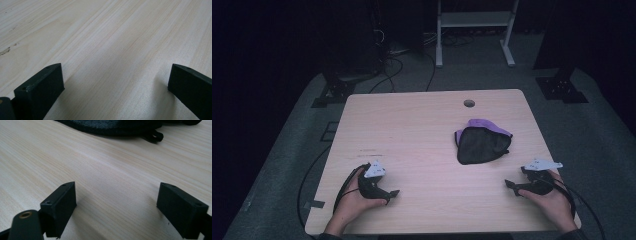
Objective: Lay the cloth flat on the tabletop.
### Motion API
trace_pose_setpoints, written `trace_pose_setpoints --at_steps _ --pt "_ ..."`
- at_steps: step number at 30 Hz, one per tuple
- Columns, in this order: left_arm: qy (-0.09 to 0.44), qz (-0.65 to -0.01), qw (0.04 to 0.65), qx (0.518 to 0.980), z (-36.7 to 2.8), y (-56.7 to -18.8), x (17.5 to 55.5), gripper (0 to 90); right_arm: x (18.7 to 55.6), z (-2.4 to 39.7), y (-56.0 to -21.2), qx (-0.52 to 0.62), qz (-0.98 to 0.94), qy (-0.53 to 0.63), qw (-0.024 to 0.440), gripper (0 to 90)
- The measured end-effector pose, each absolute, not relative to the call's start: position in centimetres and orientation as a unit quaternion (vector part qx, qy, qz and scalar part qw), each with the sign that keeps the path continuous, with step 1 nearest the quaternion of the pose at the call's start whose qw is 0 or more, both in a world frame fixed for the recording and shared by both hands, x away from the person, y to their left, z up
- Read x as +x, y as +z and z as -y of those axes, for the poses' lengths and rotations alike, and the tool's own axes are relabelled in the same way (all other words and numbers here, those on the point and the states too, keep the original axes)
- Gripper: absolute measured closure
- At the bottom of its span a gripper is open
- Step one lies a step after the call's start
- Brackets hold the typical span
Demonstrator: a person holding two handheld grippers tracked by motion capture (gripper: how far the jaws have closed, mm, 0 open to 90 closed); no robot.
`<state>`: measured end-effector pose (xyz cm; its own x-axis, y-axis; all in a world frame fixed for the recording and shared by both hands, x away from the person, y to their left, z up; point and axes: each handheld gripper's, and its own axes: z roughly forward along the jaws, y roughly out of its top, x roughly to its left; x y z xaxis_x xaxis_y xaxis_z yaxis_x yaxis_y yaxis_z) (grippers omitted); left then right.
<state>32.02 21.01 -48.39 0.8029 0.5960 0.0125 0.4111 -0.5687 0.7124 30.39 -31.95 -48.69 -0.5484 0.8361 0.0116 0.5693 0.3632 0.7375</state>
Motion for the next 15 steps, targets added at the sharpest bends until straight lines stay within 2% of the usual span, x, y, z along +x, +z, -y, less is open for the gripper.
trace_pose_setpoints --at_steps 6,12,15 --pt "0.127 -0.287 0.365 0.876 -21.00 -48.39 32.02 0.0 30.33 32.10 -48.64 0.439 -0.801 0.361 0.190 23.3" --pt "0.127 -0.288 0.365 0.876 -21.01 -48.39 32.01 0.0 30.40 32.06 -48.28 0.437 -0.804 0.362 0.181 38.4" --pt "0.127 -0.288 0.365 0.876 -21.00 -48.39 32.00 0.0 30.64 31.85 -48.00 0.436 -0.806 0.358 0.179 42.5"
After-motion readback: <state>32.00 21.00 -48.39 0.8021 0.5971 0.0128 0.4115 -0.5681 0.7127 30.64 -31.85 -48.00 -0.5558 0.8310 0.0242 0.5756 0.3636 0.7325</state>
